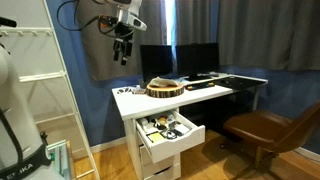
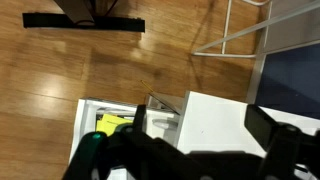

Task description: Remove the metallic tray with a white paper inside from the drawer and put it on the desktop

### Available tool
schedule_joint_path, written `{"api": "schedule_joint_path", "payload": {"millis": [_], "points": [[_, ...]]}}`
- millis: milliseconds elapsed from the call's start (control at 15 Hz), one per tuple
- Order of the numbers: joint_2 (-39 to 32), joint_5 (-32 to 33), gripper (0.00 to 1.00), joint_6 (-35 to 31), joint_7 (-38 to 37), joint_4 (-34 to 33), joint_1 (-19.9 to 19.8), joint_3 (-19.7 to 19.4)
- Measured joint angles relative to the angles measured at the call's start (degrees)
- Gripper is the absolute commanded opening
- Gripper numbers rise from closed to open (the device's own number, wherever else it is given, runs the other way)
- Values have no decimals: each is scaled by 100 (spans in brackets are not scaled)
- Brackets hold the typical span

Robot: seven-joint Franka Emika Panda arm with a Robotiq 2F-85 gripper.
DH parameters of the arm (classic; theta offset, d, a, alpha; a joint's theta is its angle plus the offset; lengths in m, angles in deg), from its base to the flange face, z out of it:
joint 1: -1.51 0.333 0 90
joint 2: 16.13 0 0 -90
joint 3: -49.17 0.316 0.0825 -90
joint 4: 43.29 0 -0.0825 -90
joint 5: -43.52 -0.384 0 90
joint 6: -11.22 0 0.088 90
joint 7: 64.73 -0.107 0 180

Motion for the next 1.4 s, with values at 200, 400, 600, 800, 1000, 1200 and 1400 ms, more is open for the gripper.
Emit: {"api": "schedule_joint_path", "payload": {"millis": [200, 400, 600, 800, 1000, 1200, 1400], "points": [[0, 0, 100, -1, 0, 0, 0, 0], [0, 0, 100, -1, 0, 0, 0, 0], [-8, 5, 100, -24, 0, 0, -8, 1], [-217, 59, 100, -338, 0, -2, -86, 1], [-729, 233, 100, -865, -7, -13, -162, 3], [-1354, 507, 100, -1469, -132, -67, -273, -30], [-1981, 870, 100, -2017, -269, -246, -367, -156]]}}
